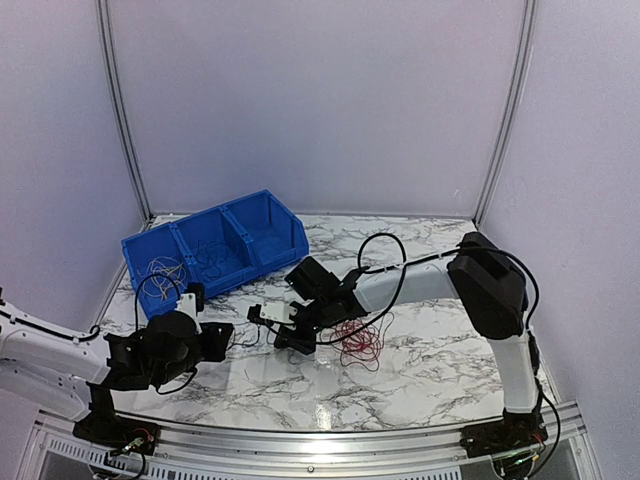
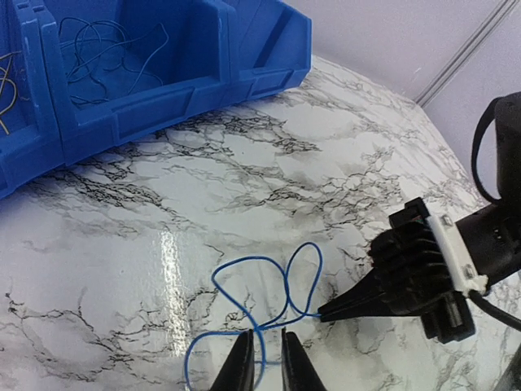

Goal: Untangle the cables

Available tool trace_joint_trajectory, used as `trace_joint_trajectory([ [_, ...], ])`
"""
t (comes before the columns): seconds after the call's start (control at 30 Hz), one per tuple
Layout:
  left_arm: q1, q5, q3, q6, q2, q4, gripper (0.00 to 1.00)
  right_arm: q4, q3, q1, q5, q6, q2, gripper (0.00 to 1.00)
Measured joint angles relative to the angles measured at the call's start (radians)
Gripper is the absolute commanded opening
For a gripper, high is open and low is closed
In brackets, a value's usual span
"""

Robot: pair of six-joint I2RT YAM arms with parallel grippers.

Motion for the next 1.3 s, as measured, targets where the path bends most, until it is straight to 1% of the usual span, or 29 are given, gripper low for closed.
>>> trace_joint_trajectory([
  [0.07,0.000,0.014,-0.015,-0.002,-0.054,0.000,0.16,0.002,-0.001,0.000,0.003,0.006,0.000,0.00],
  [0.2,0.000,0.063,-0.038,-0.006,-0.164,0.000,0.20,0.007,-0.003,0.000,0.003,0.010,0.000,0.00],
  [0.33,-0.001,0.132,-0.040,-0.013,-0.192,-0.004,0.23,0.013,-0.007,0.000,-0.001,0.011,0.000,0.00],
  [0.47,-0.017,0.206,-0.013,-0.007,-0.118,-0.018,0.27,0.015,-0.008,-0.007,-0.015,0.017,0.000,0.00],
  [0.63,-0.042,0.228,0.084,0.011,0.029,-0.046,0.23,0.015,-0.011,-0.018,-0.040,0.032,0.000,0.00],
  [0.83,-0.042,0.174,0.173,0.016,0.138,-0.115,0.28,0.013,-0.014,-0.041,-0.072,0.045,0.000,0.00],
  [1.0,-0.040,0.108,0.219,0.005,0.180,-0.195,0.31,0.009,-0.014,-0.058,-0.085,0.058,0.000,0.00],
  [1.07,-0.039,0.088,0.233,0.004,0.195,-0.213,0.31,0.007,-0.014,-0.061,-0.090,0.060,0.000,0.00],
  [1.3,-0.017,0.082,0.252,0.011,0.275,-0.217,0.27,0.006,-0.016,-0.063,-0.096,0.060,0.000,0.00],
])
